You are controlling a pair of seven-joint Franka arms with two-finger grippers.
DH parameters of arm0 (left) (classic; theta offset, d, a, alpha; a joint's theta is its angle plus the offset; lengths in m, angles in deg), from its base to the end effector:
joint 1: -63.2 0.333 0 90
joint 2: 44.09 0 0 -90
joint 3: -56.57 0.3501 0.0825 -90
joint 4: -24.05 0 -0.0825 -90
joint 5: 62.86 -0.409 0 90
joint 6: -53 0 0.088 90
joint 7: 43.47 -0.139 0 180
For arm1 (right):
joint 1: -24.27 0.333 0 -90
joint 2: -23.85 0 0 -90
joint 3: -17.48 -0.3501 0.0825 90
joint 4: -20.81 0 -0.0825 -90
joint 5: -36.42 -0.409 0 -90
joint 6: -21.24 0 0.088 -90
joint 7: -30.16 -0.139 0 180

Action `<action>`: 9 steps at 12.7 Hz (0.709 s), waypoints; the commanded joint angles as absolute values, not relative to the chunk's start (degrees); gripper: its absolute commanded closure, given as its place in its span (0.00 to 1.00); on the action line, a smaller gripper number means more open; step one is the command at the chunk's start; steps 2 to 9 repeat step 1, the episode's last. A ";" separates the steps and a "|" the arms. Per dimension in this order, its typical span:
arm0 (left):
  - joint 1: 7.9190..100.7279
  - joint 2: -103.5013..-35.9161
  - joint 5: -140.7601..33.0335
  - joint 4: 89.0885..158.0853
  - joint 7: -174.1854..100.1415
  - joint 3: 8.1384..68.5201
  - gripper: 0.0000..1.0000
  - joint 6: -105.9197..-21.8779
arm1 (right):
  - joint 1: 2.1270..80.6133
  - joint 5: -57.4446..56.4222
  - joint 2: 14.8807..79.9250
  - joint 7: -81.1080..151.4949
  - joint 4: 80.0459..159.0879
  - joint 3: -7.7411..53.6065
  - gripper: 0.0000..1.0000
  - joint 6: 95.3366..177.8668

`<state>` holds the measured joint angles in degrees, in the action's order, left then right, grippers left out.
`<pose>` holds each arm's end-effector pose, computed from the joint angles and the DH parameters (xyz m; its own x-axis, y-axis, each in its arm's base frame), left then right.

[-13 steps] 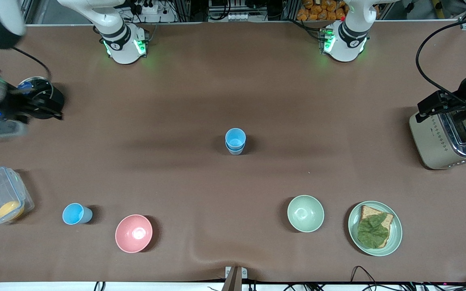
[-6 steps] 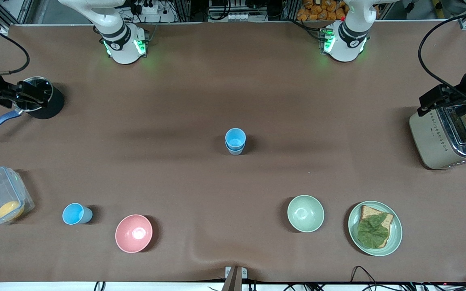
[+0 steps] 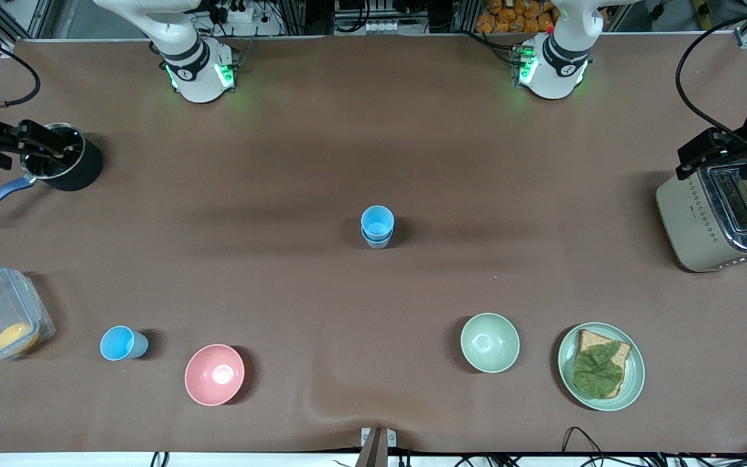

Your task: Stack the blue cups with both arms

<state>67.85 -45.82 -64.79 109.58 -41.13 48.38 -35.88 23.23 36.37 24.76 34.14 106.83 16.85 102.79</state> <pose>0.5887 -0.0303 0.6462 0.9994 -0.0201 0.0298 -0.0193 -0.9994 -0.0281 0.5666 -0.0040 0.6394 0.9937 0.0624 -0.0935 0.0620 -0.9980 -0.0076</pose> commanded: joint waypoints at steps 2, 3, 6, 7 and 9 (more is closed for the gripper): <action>68.38 -45.14 -66.28 109.22 -42.59 48.13 0.00 -34.98 | 22.60 35.37 23.32 35.00 107.20 16.52 0.00 102.02; 68.38 -45.14 -66.28 109.22 -42.59 48.13 0.00 -34.98 | 22.60 35.37 23.32 35.00 107.20 16.52 0.00 102.02; 68.38 -45.14 -66.28 109.22 -42.59 48.13 0.00 -34.98 | 22.60 35.37 23.32 35.00 107.20 16.52 0.00 102.02; 68.38 -45.14 -66.28 109.22 -42.59 48.13 0.00 -34.98 | 22.60 35.37 23.32 35.00 107.20 16.52 0.00 102.02; 68.38 -45.14 -66.28 109.22 -42.59 48.13 0.00 -34.98 | 22.60 35.37 23.32 35.00 107.20 16.52 0.00 102.02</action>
